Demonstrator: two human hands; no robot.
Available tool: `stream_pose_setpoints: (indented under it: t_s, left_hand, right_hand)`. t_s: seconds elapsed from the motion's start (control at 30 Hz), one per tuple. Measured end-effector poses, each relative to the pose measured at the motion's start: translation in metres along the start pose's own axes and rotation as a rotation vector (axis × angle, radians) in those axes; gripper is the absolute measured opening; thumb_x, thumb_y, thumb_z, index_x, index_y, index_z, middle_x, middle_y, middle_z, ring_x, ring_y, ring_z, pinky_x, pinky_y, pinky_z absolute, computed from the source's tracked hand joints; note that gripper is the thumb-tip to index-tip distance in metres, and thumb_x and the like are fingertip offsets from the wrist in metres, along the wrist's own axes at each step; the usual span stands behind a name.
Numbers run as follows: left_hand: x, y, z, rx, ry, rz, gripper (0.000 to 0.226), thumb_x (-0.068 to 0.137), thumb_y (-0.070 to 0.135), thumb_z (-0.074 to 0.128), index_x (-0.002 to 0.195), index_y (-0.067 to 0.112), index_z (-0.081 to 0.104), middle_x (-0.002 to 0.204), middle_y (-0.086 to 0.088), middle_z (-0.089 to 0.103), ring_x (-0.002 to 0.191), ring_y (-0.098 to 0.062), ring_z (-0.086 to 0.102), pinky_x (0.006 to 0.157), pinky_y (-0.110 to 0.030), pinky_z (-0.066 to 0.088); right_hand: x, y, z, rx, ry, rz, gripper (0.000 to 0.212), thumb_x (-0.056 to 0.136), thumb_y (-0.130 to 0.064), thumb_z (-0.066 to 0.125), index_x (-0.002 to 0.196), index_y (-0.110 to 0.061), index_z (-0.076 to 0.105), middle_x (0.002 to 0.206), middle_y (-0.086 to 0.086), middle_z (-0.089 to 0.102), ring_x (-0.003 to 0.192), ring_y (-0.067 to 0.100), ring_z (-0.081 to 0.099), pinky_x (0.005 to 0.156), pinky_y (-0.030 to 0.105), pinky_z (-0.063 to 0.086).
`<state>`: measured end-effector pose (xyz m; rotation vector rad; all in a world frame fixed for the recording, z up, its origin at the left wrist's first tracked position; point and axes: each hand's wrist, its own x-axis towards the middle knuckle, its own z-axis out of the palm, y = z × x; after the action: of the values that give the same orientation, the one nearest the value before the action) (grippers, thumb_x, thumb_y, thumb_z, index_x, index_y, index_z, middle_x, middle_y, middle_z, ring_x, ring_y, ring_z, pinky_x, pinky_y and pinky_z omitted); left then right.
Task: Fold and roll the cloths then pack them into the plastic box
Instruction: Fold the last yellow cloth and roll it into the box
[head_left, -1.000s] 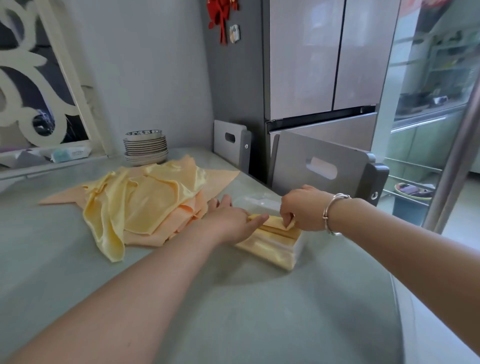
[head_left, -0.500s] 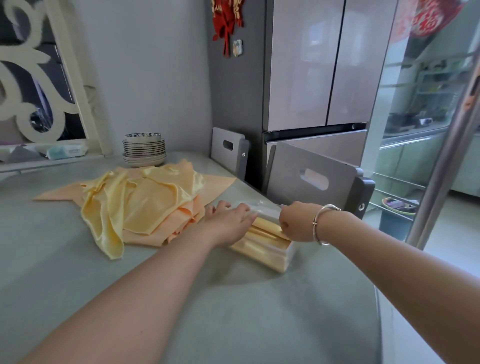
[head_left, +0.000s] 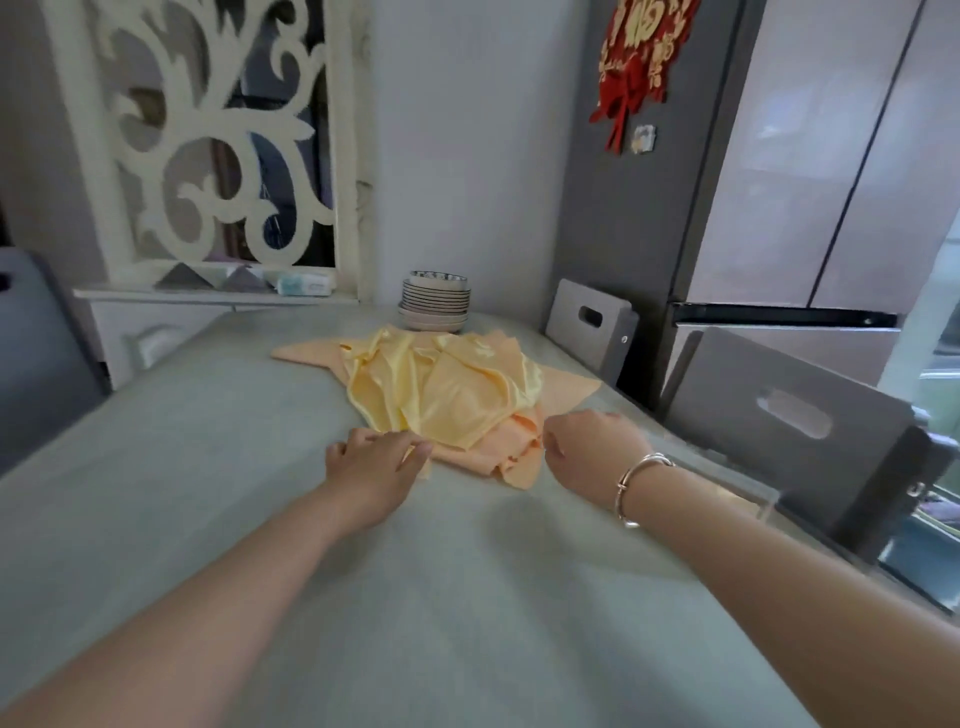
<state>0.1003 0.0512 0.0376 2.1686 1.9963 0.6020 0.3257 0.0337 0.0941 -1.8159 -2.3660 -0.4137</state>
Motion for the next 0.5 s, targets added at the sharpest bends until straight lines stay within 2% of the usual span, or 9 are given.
stream_pose_setpoints:
  t_s: [0.17, 0.27, 0.33, 0.4, 0.5]
  left_hand:
    - [-0.037, -0.101, -0.013, -0.006, 0.086, -0.197, 0.034, 0.099, 0.045, 0.027, 0.121, 0.035, 0.051, 0.133, 0.011, 0.050, 0.130, -0.018, 0.029, 0.103, -0.035, 0.019]
    - [-0.046, -0.129, -0.013, -0.072, 0.218, -0.199, 0.030, 0.099, 0.041, 0.034, 0.118, 0.032, 0.053, 0.126, 0.008, 0.057, 0.126, -0.019, 0.034, 0.102, -0.033, 0.021]
    - [-0.045, -0.135, -0.011, -0.143, 0.258, -0.178, 0.028, 0.099, 0.041, 0.034, 0.118, 0.033, 0.053, 0.124, 0.009, 0.057, 0.125, -0.018, 0.034, 0.102, -0.032, 0.019]
    - [-0.041, -0.137, -0.010, -0.206, 0.269, -0.180, 0.027, 0.099, 0.040, 0.034, 0.117, 0.033, 0.052, 0.123, 0.008, 0.056, 0.125, -0.016, 0.032, 0.102, -0.030, 0.017]
    - [-0.039, -0.142, -0.011, -0.283, 0.287, -0.197, 0.026, 0.099, 0.037, 0.034, 0.118, 0.031, 0.052, 0.118, 0.005, 0.056, 0.126, -0.016, 0.031, 0.101, -0.031, 0.019]
  right_hand:
    - [0.031, -0.075, 0.032, 0.144, -0.032, -0.084, 0.029, 0.092, -0.025, 0.039, 0.116, -0.018, 0.055, 0.116, 0.003, 0.058, 0.111, 0.025, 0.052, 0.091, 0.035, 0.038]
    - [0.053, -0.109, 0.054, 0.186, -0.063, -0.072, 0.039, 0.094, -0.031, 0.040, 0.131, -0.024, 0.047, 0.128, 0.002, 0.052, 0.122, 0.024, 0.044, 0.098, 0.036, 0.036]
    - [0.069, -0.125, 0.068, 0.199, -0.104, -0.008, 0.042, 0.095, -0.035, 0.039, 0.135, -0.023, 0.045, 0.134, 0.007, 0.047, 0.129, 0.026, 0.039, 0.103, 0.037, 0.033]
    - [0.085, -0.133, 0.082, 0.251, -0.155, 0.080, 0.039, 0.095, -0.034, 0.040, 0.127, -0.015, 0.051, 0.131, 0.011, 0.049, 0.128, 0.030, 0.040, 0.101, 0.037, 0.034]
    - [0.100, -0.143, 0.093, 0.385, -0.162, 0.122, 0.020, 0.094, -0.024, 0.041, 0.094, -0.010, 0.054, 0.113, 0.015, 0.058, 0.111, 0.033, 0.052, 0.082, 0.033, 0.038]
